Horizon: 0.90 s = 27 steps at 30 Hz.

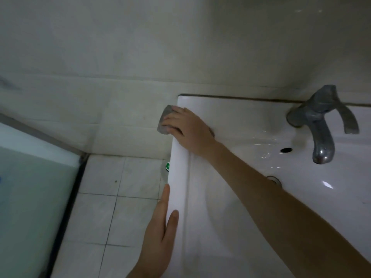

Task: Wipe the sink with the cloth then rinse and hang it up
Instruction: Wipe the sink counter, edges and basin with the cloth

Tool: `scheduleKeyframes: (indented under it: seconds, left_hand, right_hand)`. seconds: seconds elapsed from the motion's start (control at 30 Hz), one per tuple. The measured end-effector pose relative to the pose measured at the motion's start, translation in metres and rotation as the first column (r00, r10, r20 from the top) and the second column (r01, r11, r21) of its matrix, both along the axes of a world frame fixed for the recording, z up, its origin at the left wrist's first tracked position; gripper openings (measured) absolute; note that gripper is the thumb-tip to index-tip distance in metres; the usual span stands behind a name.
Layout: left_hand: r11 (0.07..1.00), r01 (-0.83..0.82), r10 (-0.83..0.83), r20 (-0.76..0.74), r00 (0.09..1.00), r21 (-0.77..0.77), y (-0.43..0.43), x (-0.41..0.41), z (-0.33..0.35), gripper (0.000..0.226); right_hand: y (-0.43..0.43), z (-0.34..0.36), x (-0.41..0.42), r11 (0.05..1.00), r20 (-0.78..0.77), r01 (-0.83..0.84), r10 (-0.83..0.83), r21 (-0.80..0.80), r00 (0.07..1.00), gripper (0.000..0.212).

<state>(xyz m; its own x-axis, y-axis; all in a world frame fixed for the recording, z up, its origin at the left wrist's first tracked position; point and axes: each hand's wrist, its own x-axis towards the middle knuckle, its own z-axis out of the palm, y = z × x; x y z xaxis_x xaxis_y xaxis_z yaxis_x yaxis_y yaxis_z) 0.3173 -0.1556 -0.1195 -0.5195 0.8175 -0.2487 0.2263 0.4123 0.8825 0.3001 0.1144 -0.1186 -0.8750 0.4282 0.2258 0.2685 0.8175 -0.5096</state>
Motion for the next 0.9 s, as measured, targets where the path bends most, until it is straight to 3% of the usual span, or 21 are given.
scheduleKeyframes:
  seconds: [0.3,0.47,0.6,0.77,0.9]
  left_hand:
    - [0.999,0.021,-0.022,-0.027,0.999,-0.033,0.002,0.0,-0.001,0.056]
    - [1.0,0.007,-0.007,-0.007,1.0,-0.01,0.001,0.001,0.001,0.055]
    - [1.0,0.0,0.0,0.003,1.0,-0.007,0.001,0.002,0.001,0.051]
    - [1.0,0.014,-0.014,-0.015,1.0,0.002,-0.002,0.004,0.0,0.056]
    - [1.0,0.008,-0.009,-0.022,1.0,-0.03,0.0,0.005,0.002,0.055]
  right_hand:
    - [-0.094,-0.007,0.053,0.969,-0.093,0.005,-0.029,-0.245,0.995,0.028]
    - [-0.038,-0.01,0.021,0.994,-0.045,-0.046,0.042,-0.1,0.998,0.025]
    - [-0.003,-0.014,-0.002,0.995,-0.054,0.05,-0.055,-0.088,0.997,0.023]
    - [-0.049,-0.007,0.019,0.889,-0.18,0.263,-0.348,-0.374,0.92,0.032]
    - [-0.11,-0.001,0.056,0.849,-0.134,0.155,-0.255,-0.506,0.958,0.035]
